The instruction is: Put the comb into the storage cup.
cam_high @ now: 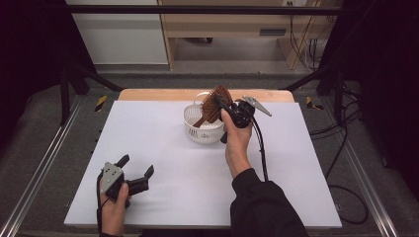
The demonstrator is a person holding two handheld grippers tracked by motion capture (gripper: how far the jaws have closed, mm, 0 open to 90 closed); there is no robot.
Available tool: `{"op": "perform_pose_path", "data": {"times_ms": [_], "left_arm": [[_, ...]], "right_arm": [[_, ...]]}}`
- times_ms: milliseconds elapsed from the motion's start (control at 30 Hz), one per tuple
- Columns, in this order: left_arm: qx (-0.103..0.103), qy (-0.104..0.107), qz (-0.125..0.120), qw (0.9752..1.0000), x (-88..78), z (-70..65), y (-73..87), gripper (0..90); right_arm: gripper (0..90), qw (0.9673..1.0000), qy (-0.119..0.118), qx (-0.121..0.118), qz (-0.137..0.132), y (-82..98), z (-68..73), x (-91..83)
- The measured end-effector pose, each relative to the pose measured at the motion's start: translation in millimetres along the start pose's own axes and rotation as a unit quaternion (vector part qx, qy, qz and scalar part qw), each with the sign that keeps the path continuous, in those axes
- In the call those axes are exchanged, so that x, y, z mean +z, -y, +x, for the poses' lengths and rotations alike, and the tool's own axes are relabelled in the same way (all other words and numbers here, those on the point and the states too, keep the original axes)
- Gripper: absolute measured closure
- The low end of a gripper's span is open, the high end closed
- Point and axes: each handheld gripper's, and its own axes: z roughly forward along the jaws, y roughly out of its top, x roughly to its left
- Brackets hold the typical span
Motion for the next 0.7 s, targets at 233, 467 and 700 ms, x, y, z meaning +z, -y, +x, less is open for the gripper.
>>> {"op": "perform_pose_path", "data": {"times_ms": [233, 467, 700], "left_arm": [[0.002, 0.002, 0.002, 1.0000, 0.3, -0.8, 0.1, 2.0], [0.002, 0.003, 0.002, 1.0000, 0.5, -1.0, 0.1, 2.0], [0.003, 0.003, 0.002, 1.0000, 0.5, -1.0, 0.1, 2.0]], "right_arm": [[50.5, 1.0000, 0.000, -0.001, 0.000, 2.0, -1.0, 0.8], [50.4, 1.0000, 0.001, 0.000, 0.000, 3.6, -3.4, 0.0], [50.1, 1.0000, 0.001, 0.003, 0.003, 2.9, -6.5, -0.8]]}}
